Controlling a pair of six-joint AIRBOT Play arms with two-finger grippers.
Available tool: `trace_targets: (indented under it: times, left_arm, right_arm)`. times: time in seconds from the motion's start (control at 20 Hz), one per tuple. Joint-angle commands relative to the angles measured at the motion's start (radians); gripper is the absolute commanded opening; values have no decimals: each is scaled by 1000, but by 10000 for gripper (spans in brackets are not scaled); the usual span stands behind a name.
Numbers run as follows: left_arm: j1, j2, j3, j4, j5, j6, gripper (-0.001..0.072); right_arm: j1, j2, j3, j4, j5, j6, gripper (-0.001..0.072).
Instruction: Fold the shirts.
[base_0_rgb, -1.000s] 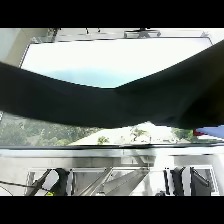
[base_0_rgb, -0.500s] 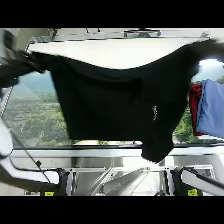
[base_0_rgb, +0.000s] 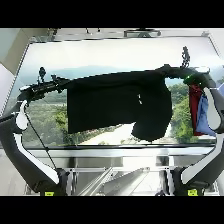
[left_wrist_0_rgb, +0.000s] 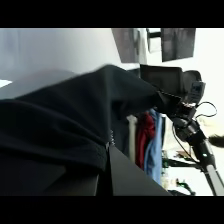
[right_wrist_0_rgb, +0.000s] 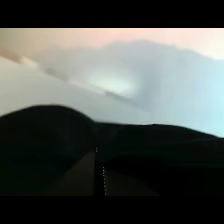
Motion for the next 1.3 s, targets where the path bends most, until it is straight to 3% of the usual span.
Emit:
trace_targets:
  times: [0.0, 0.25, 0.35, 0.65, 0.8, 0.9, 1.05, 1.25]
  left_arm:
    - [-17, -73, 136, 79, 39, -18, 15]
    - [-57, -89, 343, 444, 39, -203, 15]
    - [-71, -89, 388, 521, 4, -229, 15]
    - [-151, -89, 362, 677, 39, -246, 15]
    - [-181, -87, 362, 702, 74, -246, 14]
    - [-196, -86, 365, 710, 97, -253, 12]
    - [-221, -85, 410, 883, 94, -340, 9]
    - [-254, -55, 389, 961, 135, -338, 8]
  right_arm:
    - [-13, -66, 68, 36, 22, 13, 16]
    - [-44, -65, 76, -144, 80, 65, 16]
    - [-48, -64, 83, -233, 90, 85, 16]
    - [-16, -64, 158, -560, 111, 172, 16]
    - [27, -64, 163, -650, 116, 184, 16]
    - [69, -63, 164, -806, 110, 267, 16]
    - [116, -60, 176, -1032, 110, 385, 16]
    - [133, -56, 192, -1061, 108, 421, 16]
